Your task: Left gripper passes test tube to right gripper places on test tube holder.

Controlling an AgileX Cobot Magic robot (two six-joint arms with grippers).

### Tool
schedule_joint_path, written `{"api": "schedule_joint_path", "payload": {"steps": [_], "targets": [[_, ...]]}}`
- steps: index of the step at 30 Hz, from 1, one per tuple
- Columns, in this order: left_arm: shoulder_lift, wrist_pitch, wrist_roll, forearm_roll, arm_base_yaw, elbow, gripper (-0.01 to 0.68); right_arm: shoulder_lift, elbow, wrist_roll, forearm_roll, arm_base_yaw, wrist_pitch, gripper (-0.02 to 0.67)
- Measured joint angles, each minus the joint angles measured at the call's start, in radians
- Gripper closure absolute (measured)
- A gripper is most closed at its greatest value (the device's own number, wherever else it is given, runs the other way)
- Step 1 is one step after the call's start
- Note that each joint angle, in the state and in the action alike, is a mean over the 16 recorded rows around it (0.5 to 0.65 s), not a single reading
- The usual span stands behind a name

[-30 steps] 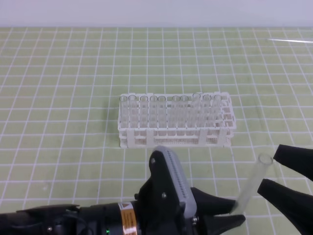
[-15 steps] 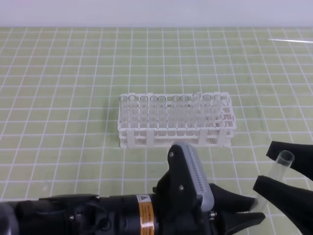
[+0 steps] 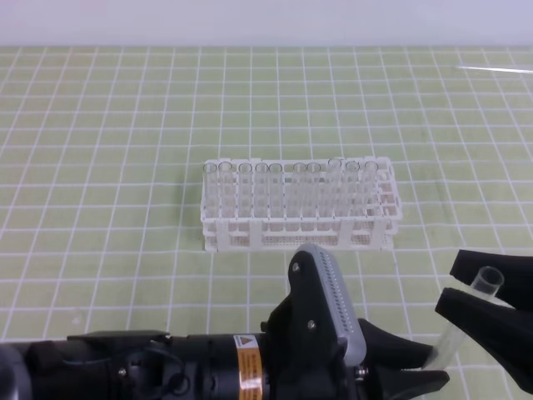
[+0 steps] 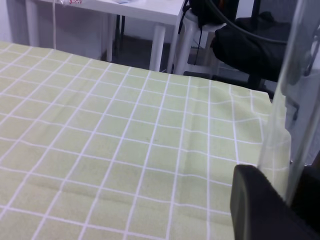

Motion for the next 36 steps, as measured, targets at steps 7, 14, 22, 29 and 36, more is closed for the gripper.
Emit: {"api": "schedule_joint_path", "payload": {"steps": [7, 14, 22, 29, 36], "targets": [[0.0, -0.001, -0.004, 0.001, 0.0, 0.0, 0.665, 0.0, 0.0, -0.005, 0.0, 0.0, 0.001, 0.63], [0.001, 0.001, -0.005, -0.011, 0.0, 0.0, 0.665, 0.0, 0.0, -0.008, 0.001, 0.0, 0.002, 0.637], [0.001, 0.002, -0.006, -0.036, 0.0, 0.0, 0.659, 0.0, 0.0, -0.012, 0.004, 0.0, 0.006, 0.639], [0.001, 0.018, -0.011, -0.048, -0.001, 0.0, 0.646, 0.0, -0.001, -0.021, 0.006, 0.0, 0.009, 0.639], [-0.007, 0.04, -0.015, -0.052, 0.0, 0.0, 0.633, 0.0, -0.002, -0.049, 0.005, 0.0, -0.032, 0.639]]}}
